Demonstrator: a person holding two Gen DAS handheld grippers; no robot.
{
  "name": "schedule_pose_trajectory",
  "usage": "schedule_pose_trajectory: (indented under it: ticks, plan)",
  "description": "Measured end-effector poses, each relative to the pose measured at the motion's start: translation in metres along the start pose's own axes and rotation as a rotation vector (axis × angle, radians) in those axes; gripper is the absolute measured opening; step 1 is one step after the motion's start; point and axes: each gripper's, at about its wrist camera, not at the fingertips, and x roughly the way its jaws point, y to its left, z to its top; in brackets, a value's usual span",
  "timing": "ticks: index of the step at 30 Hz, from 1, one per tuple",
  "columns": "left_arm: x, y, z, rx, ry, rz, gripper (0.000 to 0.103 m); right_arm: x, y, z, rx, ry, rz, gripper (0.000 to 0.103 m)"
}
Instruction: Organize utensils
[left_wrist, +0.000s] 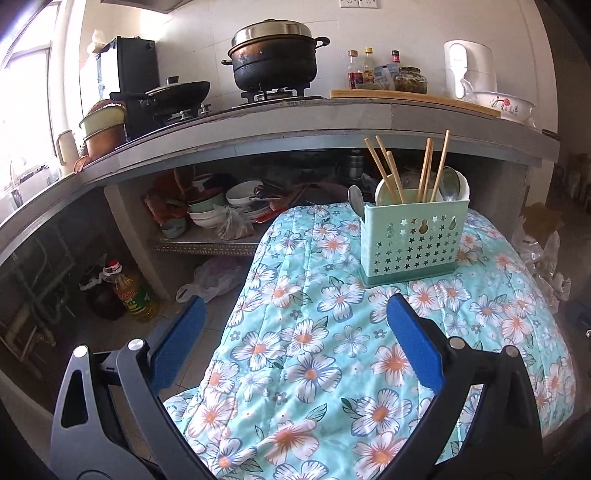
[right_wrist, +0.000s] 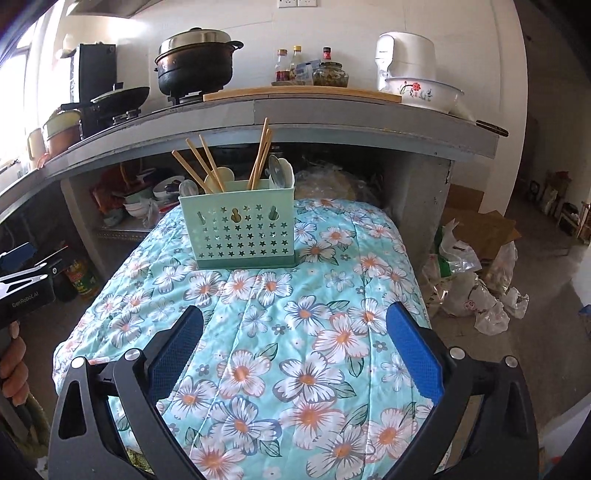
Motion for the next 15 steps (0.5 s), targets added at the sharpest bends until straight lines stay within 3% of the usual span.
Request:
schedule_pose_trajectory:
  ticks: [15]
  plan:
    - [0.010,0.012,-0.005,-0.072,0.041,0.012,0.095,-0.003,-0.013,0.000,0.017,0.000,-0.036,0.096]
